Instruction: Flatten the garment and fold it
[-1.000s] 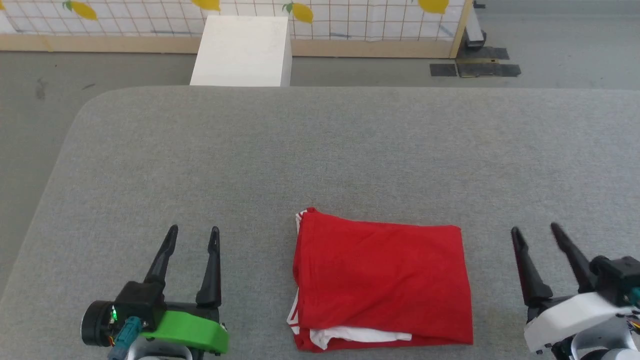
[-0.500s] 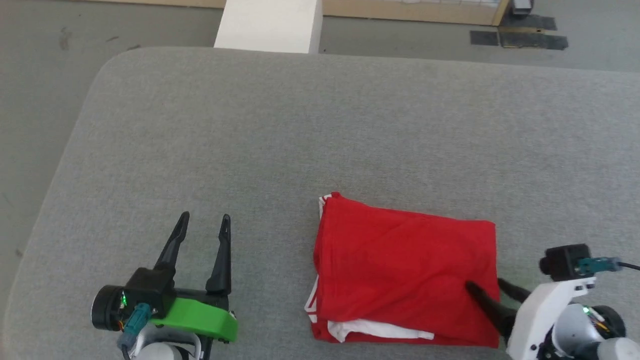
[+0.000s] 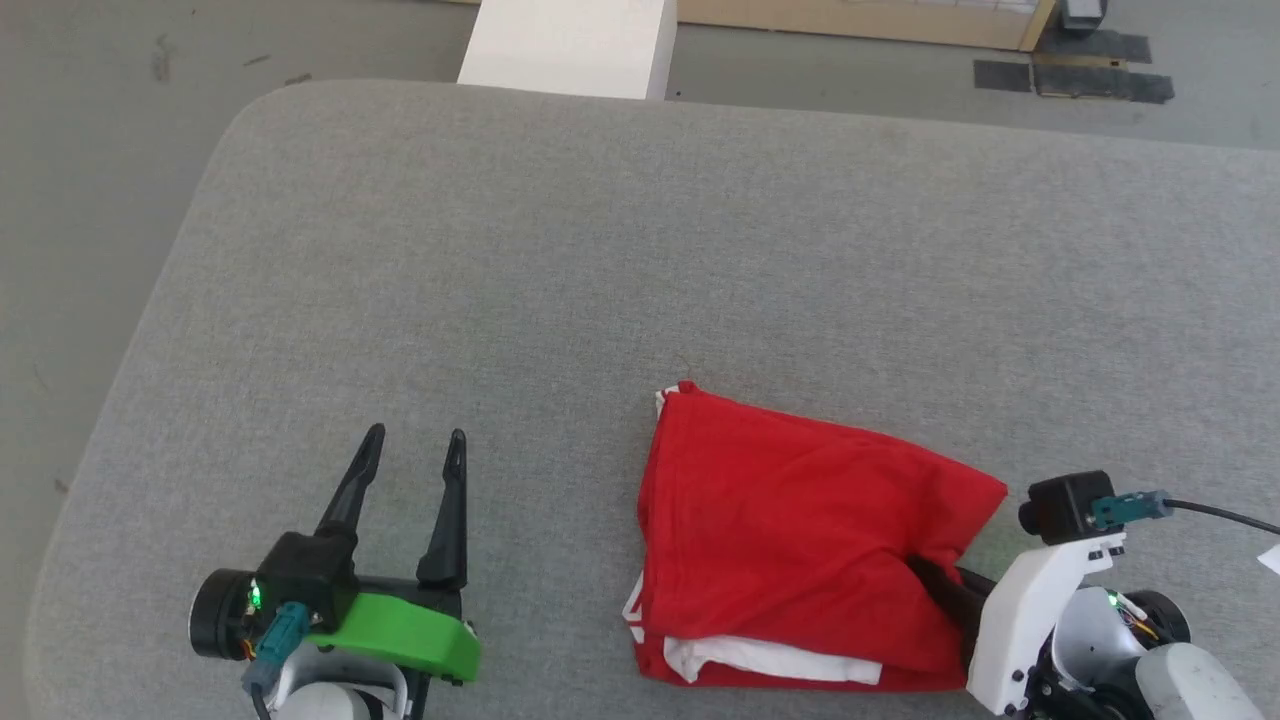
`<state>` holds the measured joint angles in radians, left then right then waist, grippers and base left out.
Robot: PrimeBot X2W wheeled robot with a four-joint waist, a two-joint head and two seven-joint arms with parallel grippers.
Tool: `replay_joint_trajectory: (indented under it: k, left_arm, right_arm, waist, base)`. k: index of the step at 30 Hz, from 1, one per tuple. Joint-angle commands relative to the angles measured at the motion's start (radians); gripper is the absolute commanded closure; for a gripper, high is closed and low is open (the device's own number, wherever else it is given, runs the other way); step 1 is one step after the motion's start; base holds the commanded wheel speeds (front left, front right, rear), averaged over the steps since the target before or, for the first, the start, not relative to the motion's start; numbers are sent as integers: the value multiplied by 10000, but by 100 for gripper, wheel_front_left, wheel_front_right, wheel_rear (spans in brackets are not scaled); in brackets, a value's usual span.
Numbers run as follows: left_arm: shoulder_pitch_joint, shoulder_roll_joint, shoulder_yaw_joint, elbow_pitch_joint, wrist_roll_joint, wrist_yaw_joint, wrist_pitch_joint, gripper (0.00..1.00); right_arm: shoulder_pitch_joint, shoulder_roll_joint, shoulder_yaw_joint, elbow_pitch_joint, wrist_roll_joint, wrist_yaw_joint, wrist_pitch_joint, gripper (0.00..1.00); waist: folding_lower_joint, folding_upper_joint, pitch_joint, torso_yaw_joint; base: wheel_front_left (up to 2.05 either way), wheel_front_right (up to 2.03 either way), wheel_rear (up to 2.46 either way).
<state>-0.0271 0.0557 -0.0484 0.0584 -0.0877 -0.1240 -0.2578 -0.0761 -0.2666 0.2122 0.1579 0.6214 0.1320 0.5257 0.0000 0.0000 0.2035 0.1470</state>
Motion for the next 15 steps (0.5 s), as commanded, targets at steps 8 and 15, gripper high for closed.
replay_joint_trajectory:
  k: [8, 15]
  left_arm:
    - [54, -50, -312, 179, -33, -61, -40, 0]
    - [65, -53, -748, 138, -181, 20, -40, 0]
  right_arm:
    - [-864, -1411, 1183, -361, -1914, -13, -450, 100]
    - [-2610, -3408, 2975, -1518, -3427, -13, 304, 100]
  waist:
    - [0, 0, -499, -912]
    - [0, 0, -355, -2482]
  base:
    - [0, 0, 0]
    - [0, 0, 0]
